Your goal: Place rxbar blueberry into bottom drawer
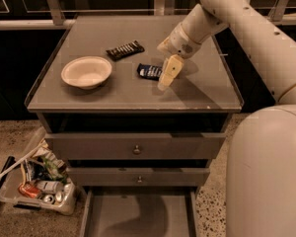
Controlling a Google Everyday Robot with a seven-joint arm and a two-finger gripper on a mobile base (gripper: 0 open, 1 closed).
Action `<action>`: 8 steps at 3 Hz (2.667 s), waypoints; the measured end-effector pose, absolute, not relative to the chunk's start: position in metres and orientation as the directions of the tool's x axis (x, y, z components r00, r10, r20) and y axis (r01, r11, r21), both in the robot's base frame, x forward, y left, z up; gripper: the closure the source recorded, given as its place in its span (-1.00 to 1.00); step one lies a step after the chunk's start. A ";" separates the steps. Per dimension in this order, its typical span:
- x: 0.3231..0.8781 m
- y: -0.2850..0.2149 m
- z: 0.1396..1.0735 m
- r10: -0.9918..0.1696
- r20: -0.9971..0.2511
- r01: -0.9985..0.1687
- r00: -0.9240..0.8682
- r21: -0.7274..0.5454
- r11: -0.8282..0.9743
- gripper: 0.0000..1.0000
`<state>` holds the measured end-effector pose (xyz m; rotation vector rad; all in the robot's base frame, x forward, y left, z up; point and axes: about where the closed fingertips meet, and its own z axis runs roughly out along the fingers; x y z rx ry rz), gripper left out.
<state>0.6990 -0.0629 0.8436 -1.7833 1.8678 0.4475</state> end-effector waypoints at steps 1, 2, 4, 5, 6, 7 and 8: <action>0.699 -0.059 0.833 -0.814 -0.580 -0.993 -0.029 -0.078 0.091 -1.00; 0.701 -0.063 0.825 -0.812 -0.579 -0.991 -0.076 -0.043 0.124 -1.00; 0.701 -0.062 0.825 -0.812 -0.579 -0.991 -0.077 -0.043 0.124 -0.15; 0.701 -0.062 0.825 -0.812 -0.579 -0.991 -0.077 -0.043 0.124 0.31; 0.701 -0.062 0.825 -0.812 -0.579 -0.991 -0.077 -0.043 0.124 0.78; 0.701 -0.062 0.825 -0.812 -0.579 -0.991 -0.077 -0.042 0.124 1.00; 0.701 -0.062 0.825 -0.812 -0.579 -0.991 -0.077 -0.042 0.124 1.00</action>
Offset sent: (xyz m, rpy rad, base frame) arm 0.0042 -0.0104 -0.0216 0.0137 0.1047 -0.0901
